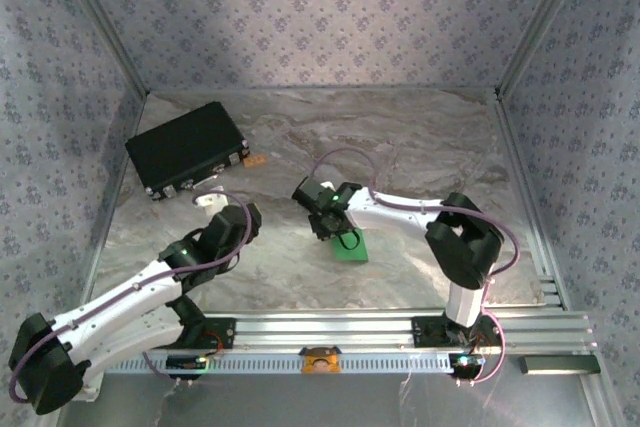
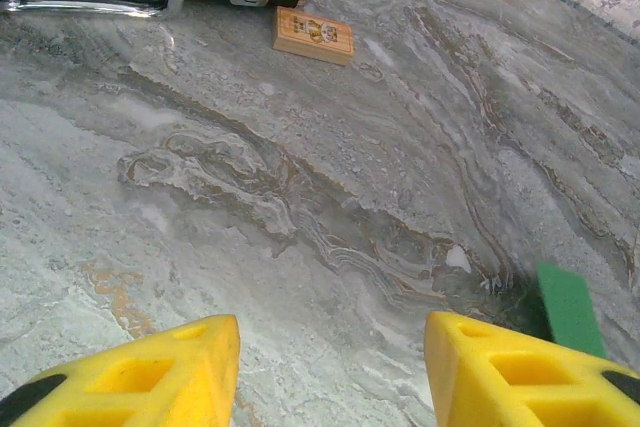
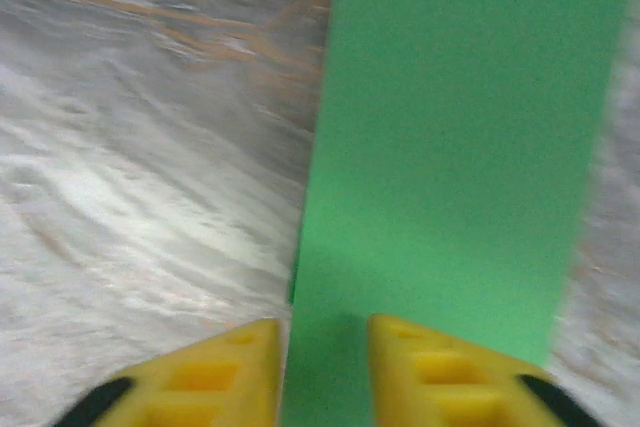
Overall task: Fold a paper plane with a square sheet of paper (pick it up from the middle)
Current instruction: Turn over the paper at the center of the table, then third fold the triangle at the center of the table.
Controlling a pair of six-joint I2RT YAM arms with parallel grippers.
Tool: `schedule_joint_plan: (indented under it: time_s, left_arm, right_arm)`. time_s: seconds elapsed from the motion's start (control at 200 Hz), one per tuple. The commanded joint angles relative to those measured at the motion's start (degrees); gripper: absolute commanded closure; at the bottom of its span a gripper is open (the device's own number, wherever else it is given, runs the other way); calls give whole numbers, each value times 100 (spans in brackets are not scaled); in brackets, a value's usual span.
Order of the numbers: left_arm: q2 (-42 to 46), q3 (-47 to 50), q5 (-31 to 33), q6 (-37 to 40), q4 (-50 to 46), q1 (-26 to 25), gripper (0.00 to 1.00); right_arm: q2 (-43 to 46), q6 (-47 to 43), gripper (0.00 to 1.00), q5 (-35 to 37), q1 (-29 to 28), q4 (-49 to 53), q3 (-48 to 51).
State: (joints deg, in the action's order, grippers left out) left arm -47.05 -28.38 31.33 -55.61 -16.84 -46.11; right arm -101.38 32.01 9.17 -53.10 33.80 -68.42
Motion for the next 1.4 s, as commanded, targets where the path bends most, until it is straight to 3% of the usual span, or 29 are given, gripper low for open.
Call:
schedule_joint_plan:
  time_s: [0.0, 0.06, 0.145, 0.425, 0.495, 0.68, 0.884, 1.394]
  left_arm:
    - [-113, -118, 34, 54, -87, 27, 49]
    - [-209, -154, -1, 66, -72, 29, 49]
    - [-396, -185, -232, 199, 111, 37, 49]
    - [-1883, -797, -1936, 897, 919, 58, 55]
    - [-2351, -1035, -2363, 946, 1027, 66, 57]
    - [-3324, -1440, -3412, 985, 1472, 72, 56]
    - [-3935, -1773, -4113, 914, 1503, 87, 54]
    - [-4745, -1934, -5106, 508, 2014, 251, 55]
  right_arm:
    - [686, -47, 61, -1522, 382, -969, 663]
    - [1062, 85, 56, -2025, 625, -1497, 1119]
    - [1523, 311, 57, -2577, 1074, -2133, 1742]
    - [2057, 732, 90, -3842, 2617, -3170, 3160]
    - [2047, 783, 92, -4010, 2803, -3286, 3327]
    - [1877, 762, 95, -4156, 2890, -3398, 3437]
    - [1467, 846, 96, -4376, 2894, -3666, 3413]
    - [745, 1286, 96, -4512, 3170, -4514, 4091]
